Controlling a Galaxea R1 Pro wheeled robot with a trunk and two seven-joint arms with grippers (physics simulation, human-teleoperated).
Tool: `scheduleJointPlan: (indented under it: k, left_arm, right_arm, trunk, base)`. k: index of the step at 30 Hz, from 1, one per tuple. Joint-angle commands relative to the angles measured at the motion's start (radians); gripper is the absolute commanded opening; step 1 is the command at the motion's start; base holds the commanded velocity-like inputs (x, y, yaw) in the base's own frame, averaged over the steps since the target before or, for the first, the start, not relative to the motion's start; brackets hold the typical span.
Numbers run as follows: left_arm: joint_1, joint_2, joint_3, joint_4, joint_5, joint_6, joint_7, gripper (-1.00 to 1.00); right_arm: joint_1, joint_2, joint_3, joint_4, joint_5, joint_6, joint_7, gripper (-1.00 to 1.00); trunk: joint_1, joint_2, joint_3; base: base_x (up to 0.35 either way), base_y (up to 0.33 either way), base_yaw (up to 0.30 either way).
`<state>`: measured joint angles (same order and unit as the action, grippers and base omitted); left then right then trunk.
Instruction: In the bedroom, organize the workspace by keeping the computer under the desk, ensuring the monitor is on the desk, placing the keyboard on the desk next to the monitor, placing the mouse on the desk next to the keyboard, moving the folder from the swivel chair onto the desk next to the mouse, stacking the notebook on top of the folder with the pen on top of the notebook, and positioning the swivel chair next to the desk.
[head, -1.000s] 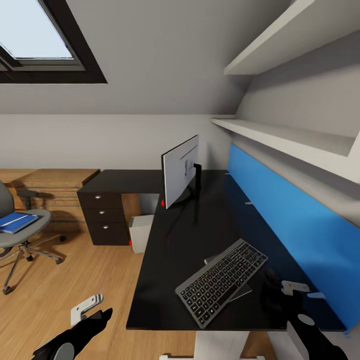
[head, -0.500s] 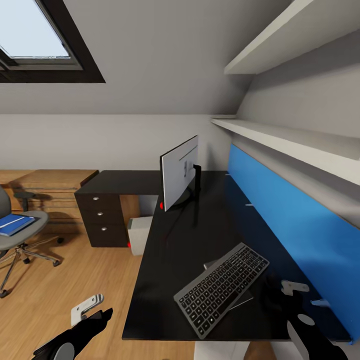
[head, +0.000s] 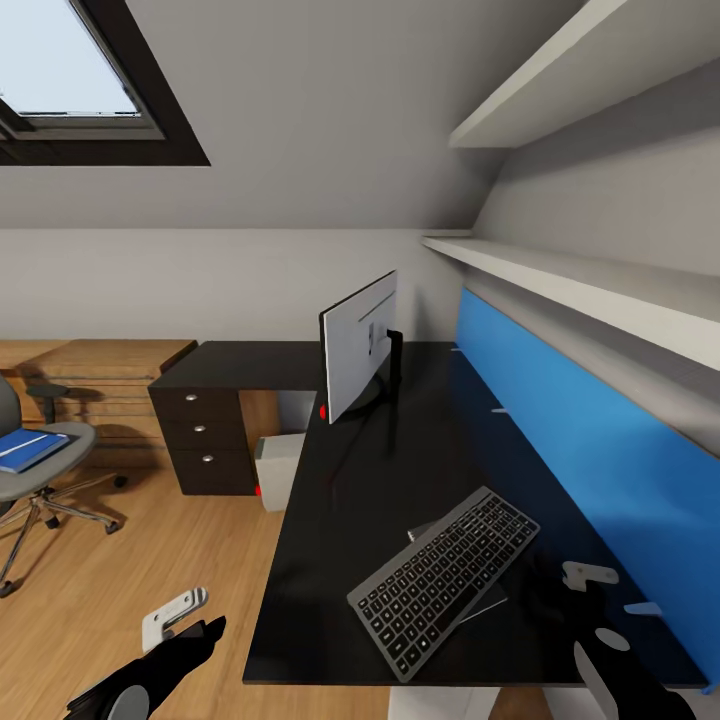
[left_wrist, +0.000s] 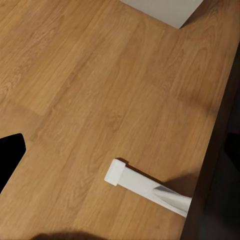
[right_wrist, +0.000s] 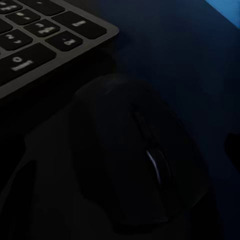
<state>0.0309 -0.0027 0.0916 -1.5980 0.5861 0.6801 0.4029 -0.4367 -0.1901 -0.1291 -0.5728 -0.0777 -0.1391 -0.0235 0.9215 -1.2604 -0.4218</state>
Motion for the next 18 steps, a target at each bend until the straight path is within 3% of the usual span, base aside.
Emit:
scheduleJointPlan:
  k: [1,15,18]
  left_arm:
    - [0.0,0.0,0.0,-0.001,0.011,0.002,0.008,1.0]
    - [0.0,-0.002,-0.003,-0.003,0.012,0.007,0.008,1.0]
    - [0.0,-0.003,-0.017,-0.003,0.012,0.005,0.008,1.0]
  right_arm:
    - [0.0,0.0,0.002,0.001,-0.008,-0.004,-0.002,1.0]
    - [0.0,0.0,0.002,0.001,-0.007,-0.002,-0.003,1.0]
    - [0.0,0.0,0.002,0.001,-0.007,-0.002,-0.003,1.0]
  trunk:
    - [0.0,-0.001,-0.001]
    - [0.0,-0.001,-0.001]
    - [0.012,-0.022,-0.01]
  base:
    - [0.0,0.0,0.0]
    - [0.0,0.0,0.0]
    - [0.0,0.0,0.0]
